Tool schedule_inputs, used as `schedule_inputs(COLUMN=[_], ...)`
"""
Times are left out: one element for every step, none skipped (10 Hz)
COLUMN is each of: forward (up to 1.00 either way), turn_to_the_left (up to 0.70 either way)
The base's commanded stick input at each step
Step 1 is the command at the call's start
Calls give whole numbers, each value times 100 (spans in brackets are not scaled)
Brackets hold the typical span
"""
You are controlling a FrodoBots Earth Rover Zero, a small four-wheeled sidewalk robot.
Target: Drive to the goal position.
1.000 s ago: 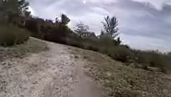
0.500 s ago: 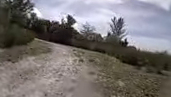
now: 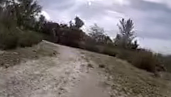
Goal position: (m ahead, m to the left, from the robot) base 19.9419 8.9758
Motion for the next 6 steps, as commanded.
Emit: schedule_inputs(forward=[85,85,85,85,85,85], turn_to_the_left=[0,0,0,0,0,0])
